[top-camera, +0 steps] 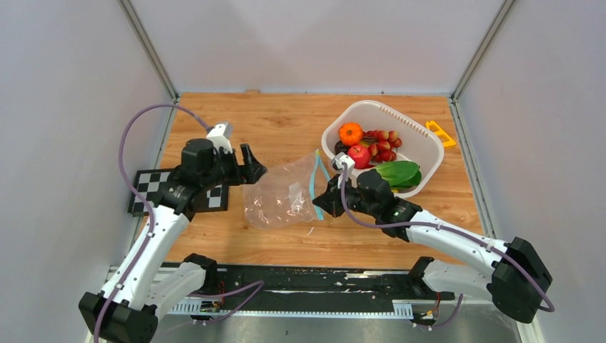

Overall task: Place the food in the zip-top bag and seal the zipper
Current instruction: Open the zipper of the food storage bag.

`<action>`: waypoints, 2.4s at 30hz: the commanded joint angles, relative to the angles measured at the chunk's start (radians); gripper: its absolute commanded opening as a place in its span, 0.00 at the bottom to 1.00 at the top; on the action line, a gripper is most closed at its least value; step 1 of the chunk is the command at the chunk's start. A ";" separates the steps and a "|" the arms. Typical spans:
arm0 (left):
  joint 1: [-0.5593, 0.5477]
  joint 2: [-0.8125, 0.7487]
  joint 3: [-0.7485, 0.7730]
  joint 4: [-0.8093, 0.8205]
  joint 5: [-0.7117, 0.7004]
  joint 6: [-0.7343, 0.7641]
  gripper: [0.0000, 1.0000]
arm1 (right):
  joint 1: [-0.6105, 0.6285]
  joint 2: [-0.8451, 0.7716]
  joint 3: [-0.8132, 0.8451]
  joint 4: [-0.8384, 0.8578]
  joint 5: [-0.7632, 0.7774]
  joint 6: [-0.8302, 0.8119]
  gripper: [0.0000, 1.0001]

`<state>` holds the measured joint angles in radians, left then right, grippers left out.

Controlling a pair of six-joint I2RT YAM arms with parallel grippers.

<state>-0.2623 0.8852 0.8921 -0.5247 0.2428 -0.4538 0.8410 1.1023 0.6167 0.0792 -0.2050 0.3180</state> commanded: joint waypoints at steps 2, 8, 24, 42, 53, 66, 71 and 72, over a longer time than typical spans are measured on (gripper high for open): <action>-0.169 0.098 0.088 0.040 -0.047 -0.061 0.93 | 0.004 -0.050 0.038 0.057 -0.091 -0.069 0.00; -0.324 0.219 0.143 0.082 -0.129 -0.104 0.88 | 0.018 -0.066 0.035 0.041 -0.088 -0.117 0.00; -0.487 0.419 0.295 0.049 -0.173 -0.115 0.78 | 0.086 -0.090 0.020 0.061 0.001 -0.151 0.00; -0.528 0.509 0.355 -0.015 -0.203 -0.061 0.52 | 0.118 -0.123 0.005 0.062 0.080 -0.188 0.00; -0.529 0.506 0.359 -0.037 -0.217 -0.044 0.17 | 0.119 -0.114 0.005 0.064 0.076 -0.187 0.00; -0.529 0.415 0.291 0.021 -0.228 -0.031 0.00 | 0.116 -0.197 0.014 -0.070 0.397 0.016 0.50; -0.529 0.359 0.252 0.055 -0.236 -0.034 0.00 | 0.015 -0.158 0.058 -0.234 0.376 0.197 0.58; -0.529 0.352 0.248 0.060 -0.235 -0.038 0.00 | -0.008 -0.147 0.060 -0.230 0.335 0.215 0.59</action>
<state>-0.7856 1.2957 1.1580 -0.5285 0.0189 -0.5060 0.9081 0.9215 0.6266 -0.0513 0.1284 0.3634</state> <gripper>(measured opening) 0.006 0.575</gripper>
